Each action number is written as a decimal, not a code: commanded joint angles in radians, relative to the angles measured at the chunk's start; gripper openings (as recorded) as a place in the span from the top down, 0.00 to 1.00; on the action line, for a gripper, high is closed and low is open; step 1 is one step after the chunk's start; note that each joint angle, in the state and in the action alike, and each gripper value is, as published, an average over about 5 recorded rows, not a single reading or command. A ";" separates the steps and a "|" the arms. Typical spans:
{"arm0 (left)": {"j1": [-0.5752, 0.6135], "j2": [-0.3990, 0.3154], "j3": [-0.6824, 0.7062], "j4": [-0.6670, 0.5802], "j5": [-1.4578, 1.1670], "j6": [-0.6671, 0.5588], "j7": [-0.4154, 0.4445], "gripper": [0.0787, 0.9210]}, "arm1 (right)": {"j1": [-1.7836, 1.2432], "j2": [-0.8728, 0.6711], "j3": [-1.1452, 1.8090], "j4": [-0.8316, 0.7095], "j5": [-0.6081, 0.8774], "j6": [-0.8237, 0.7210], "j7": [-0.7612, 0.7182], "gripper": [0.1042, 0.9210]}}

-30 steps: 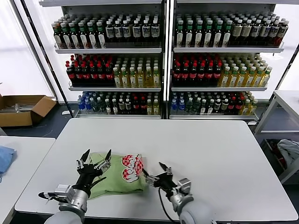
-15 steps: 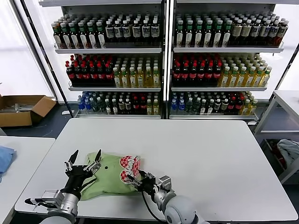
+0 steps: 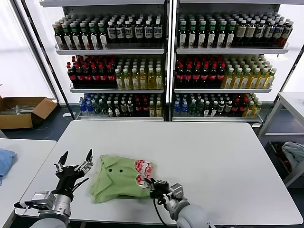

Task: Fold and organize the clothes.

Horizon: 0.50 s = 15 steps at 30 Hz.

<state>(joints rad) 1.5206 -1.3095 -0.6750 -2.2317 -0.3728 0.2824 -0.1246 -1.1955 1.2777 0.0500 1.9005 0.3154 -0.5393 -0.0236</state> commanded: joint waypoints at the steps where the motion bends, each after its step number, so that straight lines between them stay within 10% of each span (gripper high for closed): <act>1: -0.022 -0.007 -0.051 0.013 -0.039 0.011 -0.026 0.12 | -0.166 -0.136 0.237 0.157 -0.097 0.012 -0.033 0.94; 8: -0.042 -0.016 -0.035 0.015 -0.058 0.015 -0.067 0.12 | -0.255 -0.146 0.370 0.168 -0.133 0.139 -0.052 0.93; 15: -0.028 -0.011 -0.029 -0.006 -0.074 0.023 -0.070 0.12 | -0.260 -0.125 0.383 0.198 -0.078 0.243 -0.042 0.72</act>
<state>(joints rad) 1.4948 -1.3200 -0.6935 -2.2223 -0.4259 0.2995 -0.1763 -1.3799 1.1754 0.3161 2.0379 0.2291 -0.4430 -0.0622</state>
